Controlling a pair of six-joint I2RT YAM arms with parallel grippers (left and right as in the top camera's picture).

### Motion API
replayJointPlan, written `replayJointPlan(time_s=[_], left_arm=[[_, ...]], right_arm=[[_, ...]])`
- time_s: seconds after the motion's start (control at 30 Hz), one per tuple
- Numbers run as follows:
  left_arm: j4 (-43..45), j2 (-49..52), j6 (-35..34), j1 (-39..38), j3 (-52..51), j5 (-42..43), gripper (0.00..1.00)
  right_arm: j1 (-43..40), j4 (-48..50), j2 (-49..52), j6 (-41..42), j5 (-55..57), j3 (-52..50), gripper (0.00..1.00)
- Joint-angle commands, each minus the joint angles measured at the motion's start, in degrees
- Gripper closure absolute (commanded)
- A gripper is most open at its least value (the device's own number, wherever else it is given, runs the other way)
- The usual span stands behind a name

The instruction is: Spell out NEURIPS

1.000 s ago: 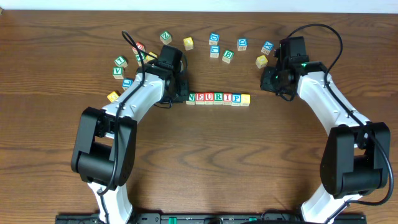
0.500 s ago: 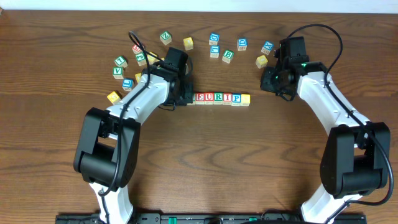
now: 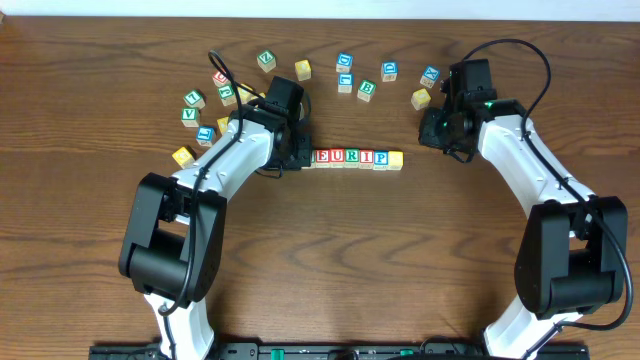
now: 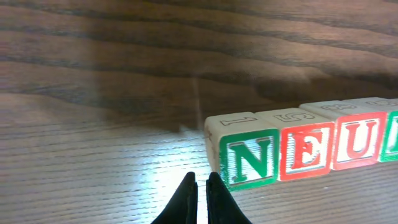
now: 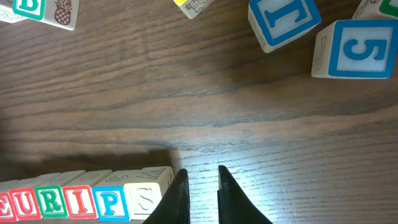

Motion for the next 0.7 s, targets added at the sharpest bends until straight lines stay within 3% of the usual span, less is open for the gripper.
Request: replayJointPlan(time_s=[0.0,0.4,0.67], left_arm=[[-1.2,-1.5,1.7,0.2,1.2,-2.7,0.92],[-2.9,-5.4,3.2,2.0,3.8,-3.5,0.92],[-2.9,-5.4,3.2,3.7,3.8,-6.4,0.92]], right_arm=[[-0.2,-0.2,0.3,-0.5,0.9,-0.1,0.89],[1.2,-3.2,0.6,0.6,1.0,-1.0,0.91],[3.2,2.3,1.9,2.4,1.0,-5.8,0.94]])
